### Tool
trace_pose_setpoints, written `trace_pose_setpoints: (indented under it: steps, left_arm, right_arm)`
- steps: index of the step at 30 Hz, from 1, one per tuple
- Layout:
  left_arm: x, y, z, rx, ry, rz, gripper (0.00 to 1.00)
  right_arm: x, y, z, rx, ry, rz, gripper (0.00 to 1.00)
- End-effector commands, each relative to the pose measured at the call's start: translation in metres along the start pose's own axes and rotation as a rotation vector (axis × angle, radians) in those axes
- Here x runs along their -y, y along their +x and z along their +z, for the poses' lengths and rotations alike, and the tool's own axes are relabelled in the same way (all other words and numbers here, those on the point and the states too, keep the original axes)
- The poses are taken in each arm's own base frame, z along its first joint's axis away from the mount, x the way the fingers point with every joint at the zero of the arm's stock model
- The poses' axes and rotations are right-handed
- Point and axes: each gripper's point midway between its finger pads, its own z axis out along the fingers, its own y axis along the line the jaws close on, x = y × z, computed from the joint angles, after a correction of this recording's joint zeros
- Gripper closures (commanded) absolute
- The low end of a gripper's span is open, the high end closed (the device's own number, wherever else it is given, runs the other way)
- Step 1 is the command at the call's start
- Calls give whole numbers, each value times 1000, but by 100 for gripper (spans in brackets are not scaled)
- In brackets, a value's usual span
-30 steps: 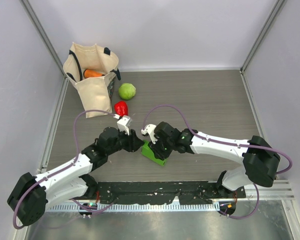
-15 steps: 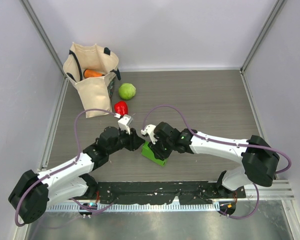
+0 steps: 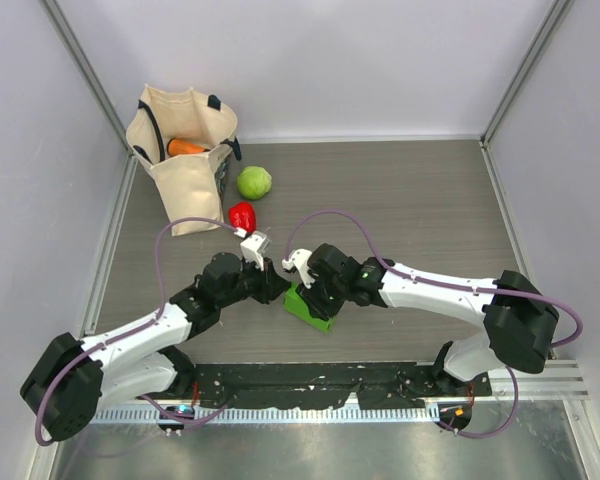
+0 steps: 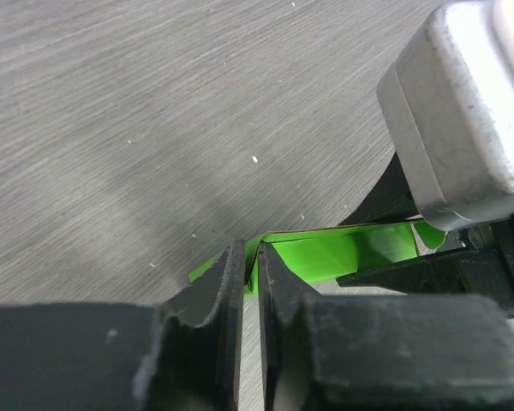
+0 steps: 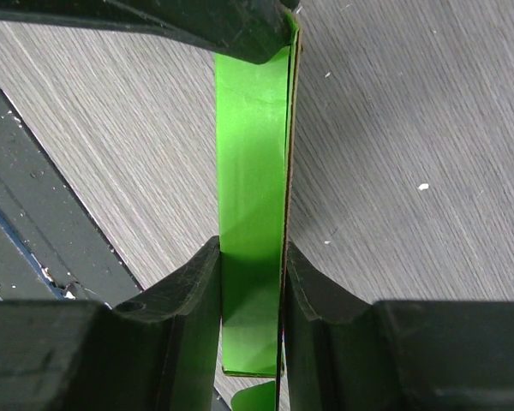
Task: Fold the paper box
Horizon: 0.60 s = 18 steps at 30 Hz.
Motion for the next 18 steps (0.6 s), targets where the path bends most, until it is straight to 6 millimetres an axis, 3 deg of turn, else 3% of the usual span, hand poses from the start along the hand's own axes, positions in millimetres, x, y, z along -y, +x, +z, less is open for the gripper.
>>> trace_pose_setpoints:
  steps: [1,7,9,10,14,18]
  left_arm:
    - [10,-19,4,53,37,18,93]
    - [8,-30,-2,100,7,20,97]
    - [7,-31,-2,94,-2,19,93]
    - [6,-32,-2,95,-8,18,85]
    - [5,-35,-2,98,-22,16,79]
    - [5,-35,-1,89,-21,30,86]
  right_arm:
    - [2,-19,-3,52,8,-14,90]
    - [3,-19,2,37,13,-12,91]
    - [2,-21,3,38,7,-13,91]
    - [3,-21,3,35,8,-15,91]
    - [2,-23,3,38,4,-18,91]
    - [3,-22,3,34,8,-20,91]
